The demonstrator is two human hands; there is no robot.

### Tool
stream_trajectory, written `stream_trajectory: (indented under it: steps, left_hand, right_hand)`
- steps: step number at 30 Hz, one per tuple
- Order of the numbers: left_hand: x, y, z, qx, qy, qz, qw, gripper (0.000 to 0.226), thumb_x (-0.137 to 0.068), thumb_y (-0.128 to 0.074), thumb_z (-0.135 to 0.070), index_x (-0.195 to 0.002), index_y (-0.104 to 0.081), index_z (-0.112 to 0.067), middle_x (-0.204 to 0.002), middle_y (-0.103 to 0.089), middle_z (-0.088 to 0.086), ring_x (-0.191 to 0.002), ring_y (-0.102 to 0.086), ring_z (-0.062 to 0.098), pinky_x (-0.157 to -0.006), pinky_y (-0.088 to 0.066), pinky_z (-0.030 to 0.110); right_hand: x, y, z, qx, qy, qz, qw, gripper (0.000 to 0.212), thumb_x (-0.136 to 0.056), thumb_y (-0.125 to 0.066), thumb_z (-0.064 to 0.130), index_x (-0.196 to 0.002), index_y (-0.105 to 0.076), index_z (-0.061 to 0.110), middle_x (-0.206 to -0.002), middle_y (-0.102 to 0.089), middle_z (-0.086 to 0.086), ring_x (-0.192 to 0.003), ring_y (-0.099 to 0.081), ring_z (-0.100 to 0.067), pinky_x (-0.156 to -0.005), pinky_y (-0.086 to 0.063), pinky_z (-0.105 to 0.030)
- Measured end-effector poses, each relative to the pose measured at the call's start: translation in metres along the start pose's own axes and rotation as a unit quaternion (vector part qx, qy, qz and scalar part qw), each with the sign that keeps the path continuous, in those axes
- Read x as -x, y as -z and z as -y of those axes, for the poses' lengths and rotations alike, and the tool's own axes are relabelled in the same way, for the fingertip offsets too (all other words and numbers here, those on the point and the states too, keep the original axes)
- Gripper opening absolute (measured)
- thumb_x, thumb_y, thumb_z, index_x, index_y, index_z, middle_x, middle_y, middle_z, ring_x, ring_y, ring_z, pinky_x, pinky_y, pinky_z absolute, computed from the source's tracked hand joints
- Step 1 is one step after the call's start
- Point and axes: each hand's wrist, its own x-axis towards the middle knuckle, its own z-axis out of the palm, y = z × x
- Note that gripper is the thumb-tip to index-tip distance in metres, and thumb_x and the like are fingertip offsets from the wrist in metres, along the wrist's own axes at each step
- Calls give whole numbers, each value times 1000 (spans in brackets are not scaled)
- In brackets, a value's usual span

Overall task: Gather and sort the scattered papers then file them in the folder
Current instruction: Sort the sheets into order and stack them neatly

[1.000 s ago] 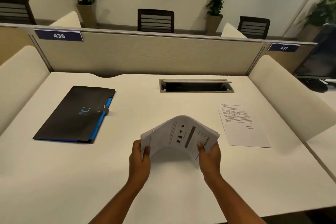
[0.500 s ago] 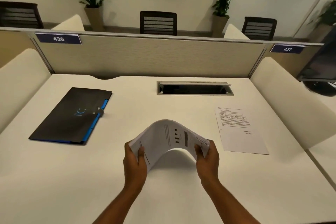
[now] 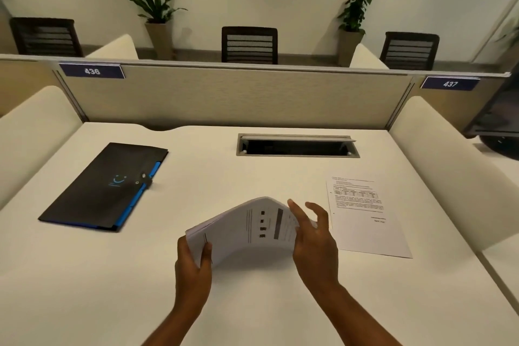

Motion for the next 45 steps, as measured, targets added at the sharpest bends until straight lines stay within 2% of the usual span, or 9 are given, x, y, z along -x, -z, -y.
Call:
stream_trajectory:
  steps: [17, 20, 22, 25, 30, 35, 39, 43, 45]
  left_hand:
    - [-3, 0, 0, 12, 14, 10, 1000, 39, -93, -59, -25, -127, -41, -36, -115, -57, -9, -104, -57, 8, -74, -51, 9]
    - [-6, 3, 3, 9, 15, 21, 1000, 38, -93, -61, -26, -126, -45, -37, -112, -60, -17, -104, -59, 4, -69, -52, 7]
    - [-8, 3, 4, 13, 20, 24, 999, 35, -92, -63, -26, -122, -50, -37, -109, -62, -20, -102, -61, 3, -70, -52, 9]
    - [-12, -2, -2, 25, 17, 26, 999, 32, -93, -62, -19, -115, -53, -41, -106, -64, -20, -101, -61, 0, -74, -49, 11]
    - [-20, -13, -13, 45, 26, -10, 999, 36, -93, -62, -23, -126, -50, -30, -108, -62, -12, -101, -60, 3, -76, -48, 10]
    - [-11, -16, -2, 52, 54, -18, 997, 42, -92, -65, -25, -131, -49, -26, -115, -62, -3, -107, -59, 17, -84, -50, 26]
    - [-15, -16, -9, 55, 29, -31, 998, 35, -90, -66, -31, -111, -50, -53, -106, -63, -22, -99, -61, -2, -78, -50, 17]
    - [-12, -16, -2, 45, 52, 1, 998, 35, -92, -64, -25, -118, -48, -44, -106, -60, -26, -103, -60, 8, -79, -48, 21]
    - [-12, -16, -2, 43, 38, -16, 998, 34, -91, -65, -31, -119, -49, -43, -104, -62, -28, -101, -61, 1, -79, -49, 19]
  right_hand:
    - [-12, 7, -5, 12, 74, -41, 996, 68, -85, -75, 17, -146, -50, 37, -145, -38, -8, -106, -60, -15, -65, -65, -30]
    - [-12, 3, -14, -151, -23, -72, 986, 78, -84, -77, 21, -151, -37, 32, -143, -39, 6, -124, -48, 4, -79, -53, -4]
    - [-9, -3, -21, -285, -154, -26, 946, 80, -81, -83, 20, -146, -39, 35, -136, -52, 8, -121, -58, -6, -83, -59, -17]
    - [-2, -22, -27, -357, -291, 66, 885, 37, -88, -77, 15, -116, -62, 32, -111, -72, 1, -108, -69, -27, -74, -61, -29]
    - [-3, -27, -17, -348, -293, -36, 890, 37, -90, -75, 14, -122, -62, 29, -105, -71, 13, -98, -68, -8, -66, -58, -13]
    - [14, -33, -14, -298, -308, 26, 903, 41, -92, -72, 8, -130, -61, 20, -109, -69, 3, -102, -67, -18, -84, -60, -30]
    - [10, -30, -18, -294, -295, -19, 909, 37, -91, -73, 9, -121, -63, 28, -103, -71, 13, -96, -68, -7, -68, -57, -12]
    - [18, -33, -24, -278, -318, 32, 906, 40, -93, -69, 8, -131, -60, 16, -112, -70, 0, -106, -67, -22, -83, -59, -30]
    - [15, -32, -26, -279, -301, 12, 912, 37, -93, -70, 8, -127, -63, 21, -108, -71, 5, -102, -69, -16, -75, -60, -19]
